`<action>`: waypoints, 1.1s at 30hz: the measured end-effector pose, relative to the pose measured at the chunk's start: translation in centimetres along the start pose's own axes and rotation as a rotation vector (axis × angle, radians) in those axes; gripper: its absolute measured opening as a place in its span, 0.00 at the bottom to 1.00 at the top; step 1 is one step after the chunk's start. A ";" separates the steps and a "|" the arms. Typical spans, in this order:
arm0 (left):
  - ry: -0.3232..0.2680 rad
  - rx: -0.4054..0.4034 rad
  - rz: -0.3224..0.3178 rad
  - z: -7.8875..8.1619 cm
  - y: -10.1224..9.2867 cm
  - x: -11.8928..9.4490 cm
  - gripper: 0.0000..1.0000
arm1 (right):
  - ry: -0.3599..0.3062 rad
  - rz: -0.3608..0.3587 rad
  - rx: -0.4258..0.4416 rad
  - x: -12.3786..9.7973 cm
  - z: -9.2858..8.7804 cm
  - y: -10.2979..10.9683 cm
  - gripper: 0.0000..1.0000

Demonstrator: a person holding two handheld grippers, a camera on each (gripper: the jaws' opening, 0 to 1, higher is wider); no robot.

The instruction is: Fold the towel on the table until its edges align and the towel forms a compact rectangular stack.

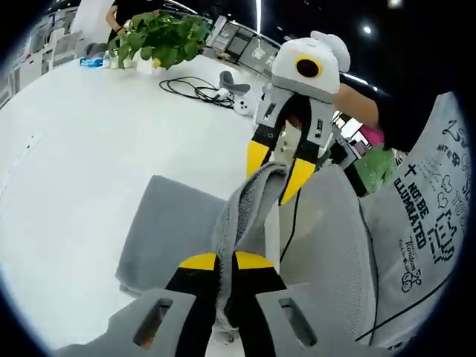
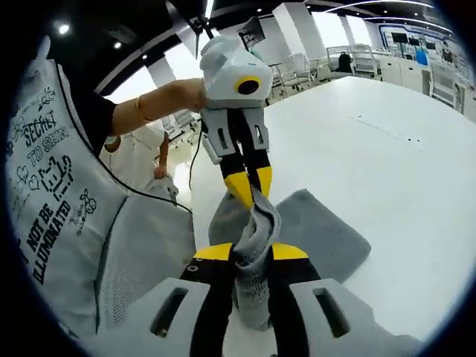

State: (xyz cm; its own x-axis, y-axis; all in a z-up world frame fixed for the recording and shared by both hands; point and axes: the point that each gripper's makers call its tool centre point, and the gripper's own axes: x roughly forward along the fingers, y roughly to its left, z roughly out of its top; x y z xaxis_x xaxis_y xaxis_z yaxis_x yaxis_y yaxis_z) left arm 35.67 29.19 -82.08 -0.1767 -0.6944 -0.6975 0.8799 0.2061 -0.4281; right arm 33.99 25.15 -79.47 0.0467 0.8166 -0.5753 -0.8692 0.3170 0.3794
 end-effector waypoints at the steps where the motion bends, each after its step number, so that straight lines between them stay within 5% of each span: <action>1: -0.001 0.004 0.003 0.0 0.1 0.0 0.06 | -0.006 0.005 -0.013 0.0 0.0 0.0 0.11; 8: -0.039 -0.058 0.028 -0.3 0.9 -0.1 0.13 | -0.042 -0.011 0.040 0.0 0.1 -1.0 0.07; 11: -0.051 -0.031 0.046 -0.7 1.3 -0.3 0.24 | -0.068 -0.023 0.069 0.2 0.3 -1.4 0.07; 17: -0.032 -0.004 0.038 -3.8 0.9 -0.1 0.44 | -0.103 -0.028 0.099 0.2 0.5 -2.0 0.07; 23: -0.130 -0.146 0.100 -5.3 2.2 0.3 0.39 | -0.125 -0.035 0.127 0.3 0.4 -2.7 0.07; 28: -0.255 -0.227 0.100 -4.9 2.7 0.7 0.30 | -0.144 -0.035 0.145 0.4 0.4 -3.2 0.07; 33: -0.317 -0.279 0.131 -5.1 3.3 1.2 0.21 | -0.205 -0.045 0.193 0.8 0.5 -4.3 0.07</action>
State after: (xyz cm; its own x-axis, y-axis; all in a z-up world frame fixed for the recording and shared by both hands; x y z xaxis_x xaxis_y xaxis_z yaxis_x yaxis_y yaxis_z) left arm 36.17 32.56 -87.23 0.1108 -0.8181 -0.5643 0.7251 0.4549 -0.5171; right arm 38.01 24.65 -81.21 0.1985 0.8739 -0.4436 -0.7550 0.4250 0.4993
